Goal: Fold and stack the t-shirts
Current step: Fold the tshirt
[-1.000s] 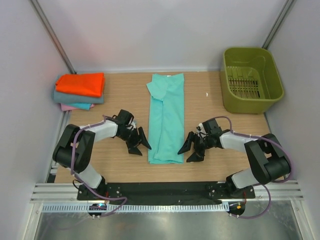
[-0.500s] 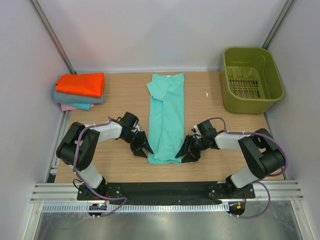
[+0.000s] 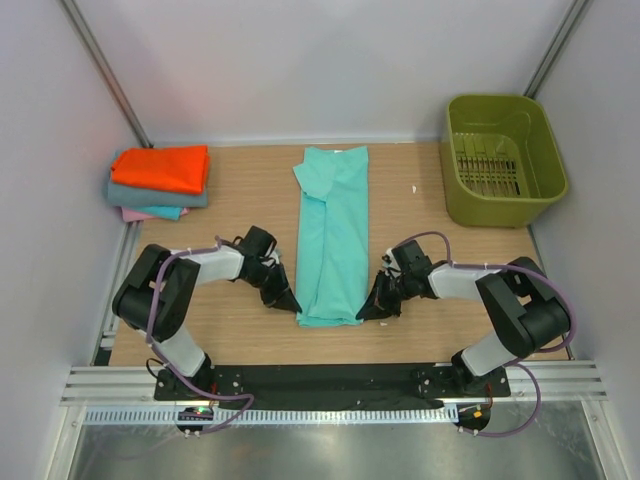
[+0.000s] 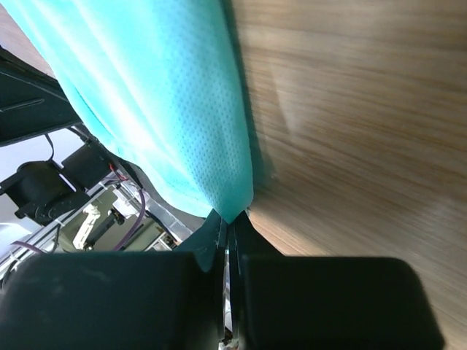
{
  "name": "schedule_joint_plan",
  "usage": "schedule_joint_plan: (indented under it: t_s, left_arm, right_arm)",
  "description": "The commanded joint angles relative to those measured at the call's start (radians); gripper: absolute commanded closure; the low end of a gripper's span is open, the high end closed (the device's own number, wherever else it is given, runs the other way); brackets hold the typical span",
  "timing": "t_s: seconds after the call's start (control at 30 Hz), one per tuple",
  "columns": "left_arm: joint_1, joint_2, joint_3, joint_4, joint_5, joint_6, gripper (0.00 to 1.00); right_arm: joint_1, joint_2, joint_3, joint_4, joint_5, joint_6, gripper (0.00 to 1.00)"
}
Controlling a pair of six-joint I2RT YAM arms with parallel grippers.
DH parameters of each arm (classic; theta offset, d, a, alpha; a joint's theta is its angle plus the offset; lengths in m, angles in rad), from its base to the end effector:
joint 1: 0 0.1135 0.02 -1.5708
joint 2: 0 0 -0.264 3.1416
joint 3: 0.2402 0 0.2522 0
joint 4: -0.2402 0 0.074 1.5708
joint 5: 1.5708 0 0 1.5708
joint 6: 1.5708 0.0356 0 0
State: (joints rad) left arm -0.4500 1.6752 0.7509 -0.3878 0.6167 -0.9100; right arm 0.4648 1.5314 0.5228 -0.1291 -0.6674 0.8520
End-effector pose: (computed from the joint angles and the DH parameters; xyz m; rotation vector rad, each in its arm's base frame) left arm 0.2336 -0.1357 0.1171 0.5260 -2.7561 0.9236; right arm 0.1991 0.1245 0.1095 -0.3334 -2.8245 -1.1593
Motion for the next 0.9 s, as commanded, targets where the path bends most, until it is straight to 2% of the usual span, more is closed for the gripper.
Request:
schedule_joint_plan:
  t_s: [0.0, 0.2, 0.33, 0.37, 0.43, 0.87]
  left_arm:
    - [0.016, -0.052, 0.037, 0.021, 0.038, 0.017, 1.0]
    - [0.068, -0.081, 0.157, -0.04, 0.06, 0.065, 1.0]
    - [0.1, -0.046, 0.264, -0.068, 0.067, 0.085, 1.0]
    - [0.128, -0.004, 0.331, -0.085, 0.071, 0.095, 1.0]
    - [0.143, 0.029, 0.356, -0.091, 0.069, 0.105, 1.0]
    - [0.209, 0.418, 0.89, -0.077, 0.04, 0.148, 1.0]
  right_arm:
    - [-0.012, -0.046, 0.061, -0.007, 0.008, -0.054, 0.98]
    - [-0.094, -0.063, 0.236, -0.148, -0.008, -0.168, 0.98]
    - [-0.14, 0.007, 0.403, -0.21, -0.006, -0.211, 0.98]
    - [-0.167, 0.059, 0.478, -0.222, -0.014, -0.228, 0.99]
    - [-0.173, 0.091, 0.522, -0.225, -0.015, -0.231, 0.98]
    - [-0.276, 0.386, 0.844, -0.142, -0.017, -0.234, 0.99]
